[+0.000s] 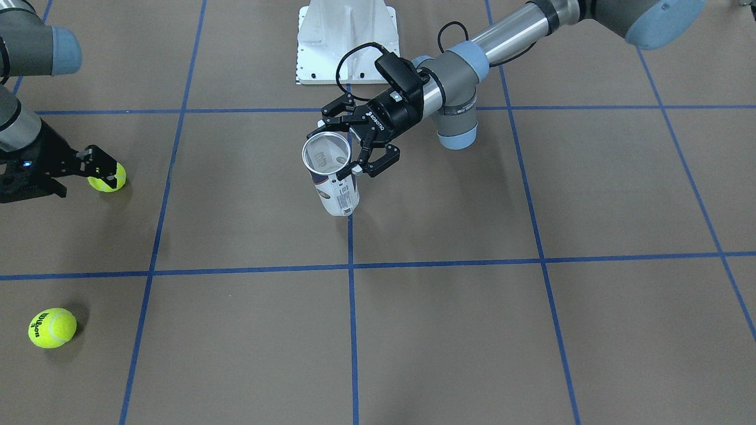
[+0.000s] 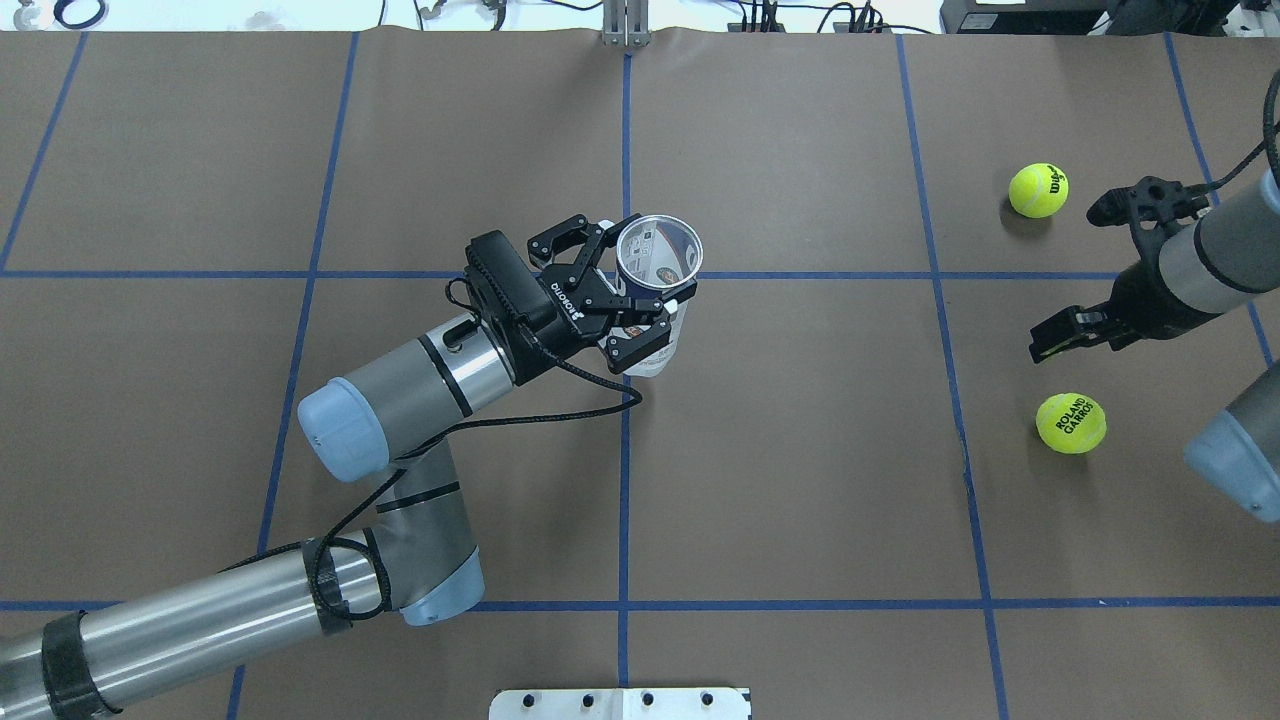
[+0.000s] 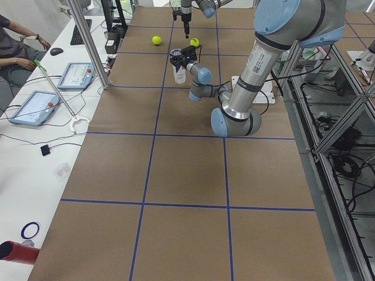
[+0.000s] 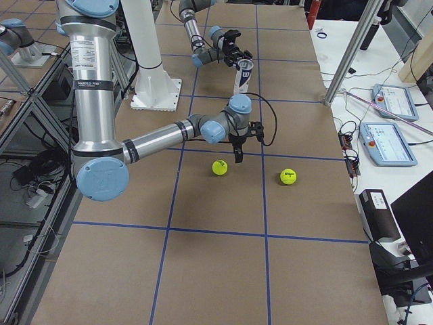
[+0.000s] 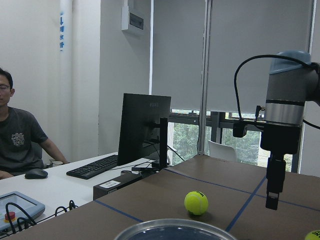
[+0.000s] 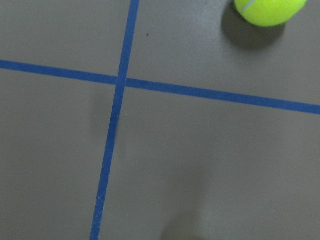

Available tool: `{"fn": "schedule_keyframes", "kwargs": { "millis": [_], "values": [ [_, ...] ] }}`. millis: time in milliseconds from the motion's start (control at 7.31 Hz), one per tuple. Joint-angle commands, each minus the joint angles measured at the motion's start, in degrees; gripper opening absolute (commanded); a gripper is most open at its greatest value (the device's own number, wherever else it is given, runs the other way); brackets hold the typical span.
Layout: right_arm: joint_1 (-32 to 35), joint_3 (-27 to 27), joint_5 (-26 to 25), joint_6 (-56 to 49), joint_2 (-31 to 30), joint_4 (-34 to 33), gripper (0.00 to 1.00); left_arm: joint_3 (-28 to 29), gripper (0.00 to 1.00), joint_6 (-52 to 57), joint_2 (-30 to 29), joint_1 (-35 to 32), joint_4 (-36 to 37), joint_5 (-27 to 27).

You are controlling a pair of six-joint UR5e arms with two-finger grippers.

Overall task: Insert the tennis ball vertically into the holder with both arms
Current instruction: 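Lower the right gripper onto the nearer yellow tennis ball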

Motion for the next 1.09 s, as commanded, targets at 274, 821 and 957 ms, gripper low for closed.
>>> {"fn": "schedule_keyframes", "kwargs": {
  "millis": [274,821,957],
  "values": [
    [-4.45,0.60,-5.34,0.22,-3.66,-0.01,0.99,0.01,0.85,0.07,0.30,-0.04,0.02,0.09],
    [-5.95,-1.07,-4.82,0.48,-3.76,0.08,0.98,0.18,0.85,-0.02,0.39,0.05,0.02,0.01],
    [-6.82,-1.16,-4.91,0.48,-3.76,-0.01,0.98,0.18,0.85,-0.02,0.39,0.05,0.02,0.01]
  ]
}}
